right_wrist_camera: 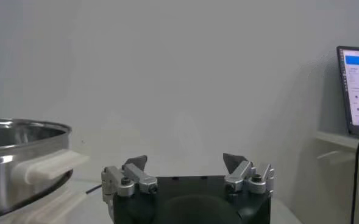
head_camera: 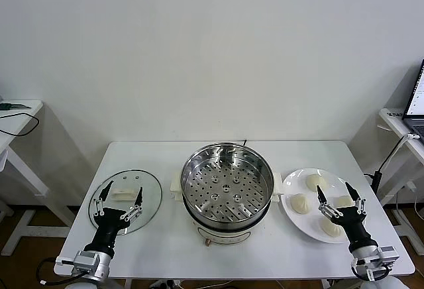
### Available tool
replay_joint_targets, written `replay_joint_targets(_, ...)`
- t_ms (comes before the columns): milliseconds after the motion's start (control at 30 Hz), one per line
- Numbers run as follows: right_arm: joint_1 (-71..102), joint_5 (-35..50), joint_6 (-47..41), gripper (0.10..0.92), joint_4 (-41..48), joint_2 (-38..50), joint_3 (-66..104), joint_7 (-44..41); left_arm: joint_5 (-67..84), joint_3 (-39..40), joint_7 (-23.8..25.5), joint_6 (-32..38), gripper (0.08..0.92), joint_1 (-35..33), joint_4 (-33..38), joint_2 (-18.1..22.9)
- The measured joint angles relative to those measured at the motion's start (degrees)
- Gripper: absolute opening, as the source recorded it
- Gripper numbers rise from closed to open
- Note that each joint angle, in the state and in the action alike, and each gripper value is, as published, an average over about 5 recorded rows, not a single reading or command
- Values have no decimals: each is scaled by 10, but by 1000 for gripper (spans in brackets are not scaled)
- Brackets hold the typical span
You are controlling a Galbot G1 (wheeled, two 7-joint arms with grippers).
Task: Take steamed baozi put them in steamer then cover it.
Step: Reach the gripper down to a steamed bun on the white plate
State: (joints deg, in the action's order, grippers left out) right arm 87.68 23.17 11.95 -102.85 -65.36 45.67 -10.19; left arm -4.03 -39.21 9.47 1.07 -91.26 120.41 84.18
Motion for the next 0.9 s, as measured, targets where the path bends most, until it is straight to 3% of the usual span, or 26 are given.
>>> replay_joint_targets(267,-38,-56,-21,823,28,42,-2,-1,2,-1,1,2,823,3,0,-7)
replay_joint_targets(533,-108,-172,-59,823,75,155,-43,-28,9,1,4,2,823,7,0,-14)
replay_joint_targets(900,-286,-294,-98,823,155,316,-210,-195,15,0,6,-1,823,10,4,-18)
